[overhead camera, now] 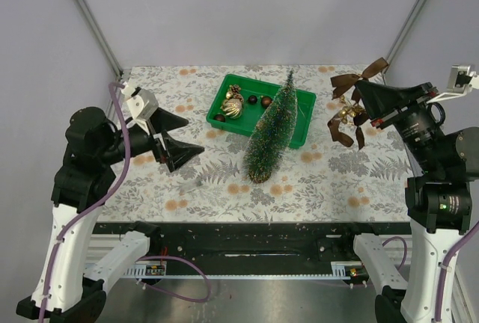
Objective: Decorate the small christmas tree
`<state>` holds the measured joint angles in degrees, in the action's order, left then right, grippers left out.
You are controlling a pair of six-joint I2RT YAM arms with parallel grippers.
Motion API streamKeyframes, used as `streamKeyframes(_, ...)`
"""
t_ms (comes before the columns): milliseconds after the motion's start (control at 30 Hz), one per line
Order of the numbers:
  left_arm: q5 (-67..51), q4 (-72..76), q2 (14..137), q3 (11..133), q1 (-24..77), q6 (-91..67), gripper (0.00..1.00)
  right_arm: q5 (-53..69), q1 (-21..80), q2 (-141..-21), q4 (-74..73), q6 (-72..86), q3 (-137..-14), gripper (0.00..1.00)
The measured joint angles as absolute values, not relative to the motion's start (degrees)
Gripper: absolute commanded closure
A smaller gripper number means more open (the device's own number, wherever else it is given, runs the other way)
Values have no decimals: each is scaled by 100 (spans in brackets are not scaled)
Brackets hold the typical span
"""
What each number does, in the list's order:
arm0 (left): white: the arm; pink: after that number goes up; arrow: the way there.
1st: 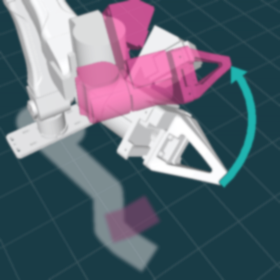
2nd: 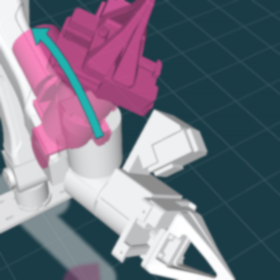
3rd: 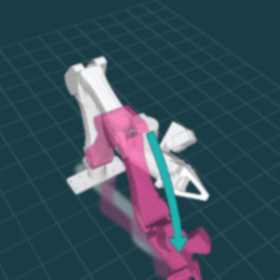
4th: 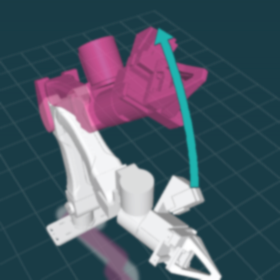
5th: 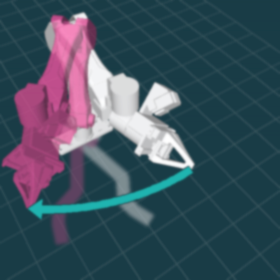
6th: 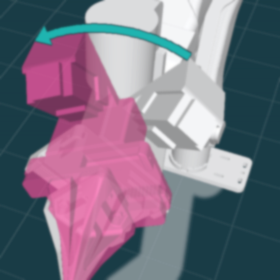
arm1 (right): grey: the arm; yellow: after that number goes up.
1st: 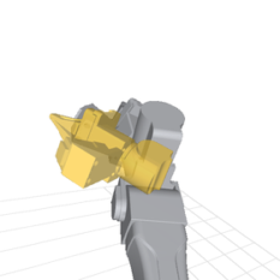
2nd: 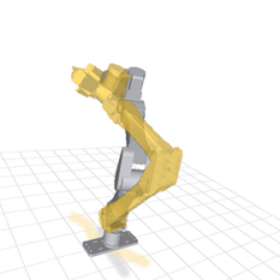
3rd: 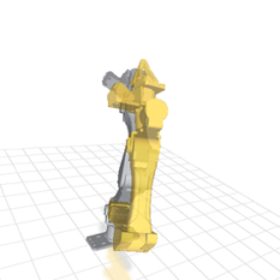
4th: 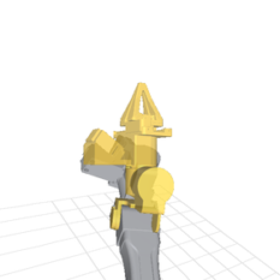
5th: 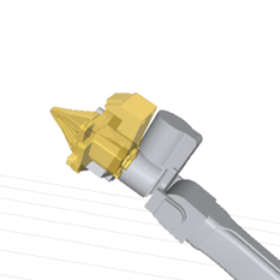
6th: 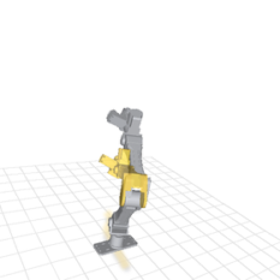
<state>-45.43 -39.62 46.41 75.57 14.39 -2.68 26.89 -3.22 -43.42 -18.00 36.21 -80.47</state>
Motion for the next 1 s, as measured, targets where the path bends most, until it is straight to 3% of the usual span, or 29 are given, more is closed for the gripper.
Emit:
streamKeyframes(333,-4897,-2502,4593,7205,2709,-447,1,4174,-322,-4357,-19,4856,-8042,100)
streamKeyframes(567,-4338,-2189,5221,7295,3597,-447,1,4576,-320,-4434,1210,5721,-7966,100)
streamKeyframes(867,-3514,-2012,6130,8018,4399,-174,1,4661,-202,-4685,1363,5780,-7732,100)
streamKeyframes(1000,-3214,-1870,6302,8047,4525,-134,1,4276,773,-5043,797,5094,-7815,100)
